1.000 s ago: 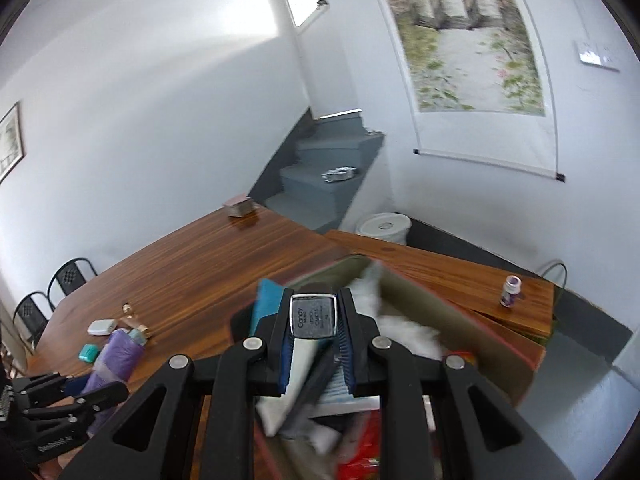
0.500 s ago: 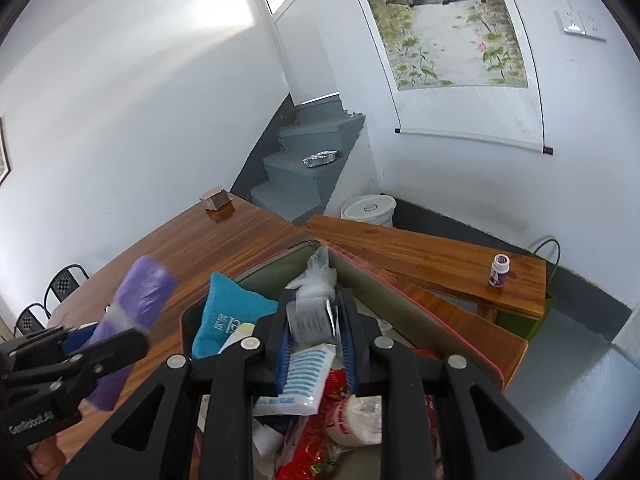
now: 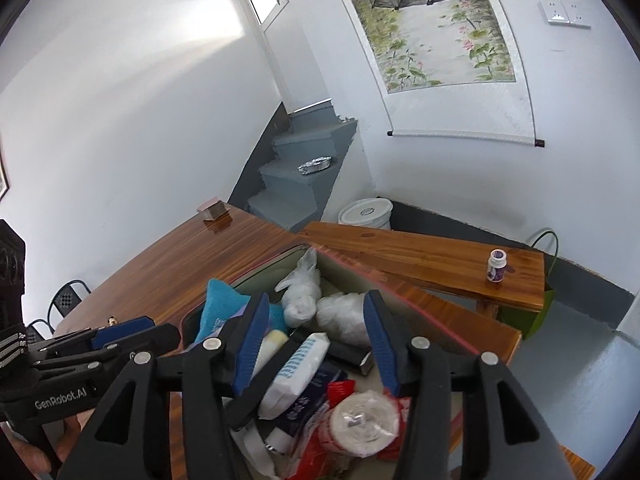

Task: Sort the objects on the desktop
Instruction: 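Carry the purple roll and black item over the red box and release both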

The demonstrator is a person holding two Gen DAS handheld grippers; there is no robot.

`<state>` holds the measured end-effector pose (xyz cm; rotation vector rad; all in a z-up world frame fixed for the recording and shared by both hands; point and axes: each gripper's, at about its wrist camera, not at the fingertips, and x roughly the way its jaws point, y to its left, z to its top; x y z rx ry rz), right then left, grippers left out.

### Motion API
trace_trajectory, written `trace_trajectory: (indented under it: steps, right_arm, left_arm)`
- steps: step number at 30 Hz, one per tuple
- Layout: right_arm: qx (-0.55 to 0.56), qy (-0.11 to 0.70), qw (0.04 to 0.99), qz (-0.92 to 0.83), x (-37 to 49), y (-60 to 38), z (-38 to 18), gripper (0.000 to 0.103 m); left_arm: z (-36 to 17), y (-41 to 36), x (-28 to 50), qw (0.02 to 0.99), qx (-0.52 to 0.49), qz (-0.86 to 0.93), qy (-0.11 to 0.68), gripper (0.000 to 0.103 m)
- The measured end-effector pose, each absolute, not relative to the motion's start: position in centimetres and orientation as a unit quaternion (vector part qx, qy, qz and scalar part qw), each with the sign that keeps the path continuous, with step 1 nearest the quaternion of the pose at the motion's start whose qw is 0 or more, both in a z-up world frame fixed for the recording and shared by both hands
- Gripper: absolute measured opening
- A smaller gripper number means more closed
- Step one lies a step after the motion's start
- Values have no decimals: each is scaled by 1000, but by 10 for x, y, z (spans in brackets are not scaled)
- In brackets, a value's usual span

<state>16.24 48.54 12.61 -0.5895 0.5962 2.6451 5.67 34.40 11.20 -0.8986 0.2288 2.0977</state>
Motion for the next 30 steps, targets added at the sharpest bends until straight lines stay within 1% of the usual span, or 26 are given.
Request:
trace_trajectory:
  steps: [1, 3, 12, 22, 30]
  right_arm:
    - [-209, 209, 181, 938, 162, 482, 126, 65]
    - [-208, 204, 177, 940, 160, 475, 127, 68]
    - [-208, 183, 152, 949, 150, 441, 133, 78]
    - [-228, 157, 110, 955, 128, 395, 131, 81]
    - [-245, 136, 80, 957, 113, 362, 126, 81]
  left_arm:
    - [112, 340, 55, 408, -359, 835, 88, 53]
    - [111, 333, 52, 404, -361, 836, 84, 53]
    - [113, 300, 45, 377, -355, 852, 74, 53]
    - [111, 244, 23, 319, -358, 876, 53, 53]
    - [98, 181, -8, 251, -373, 893, 30, 53]
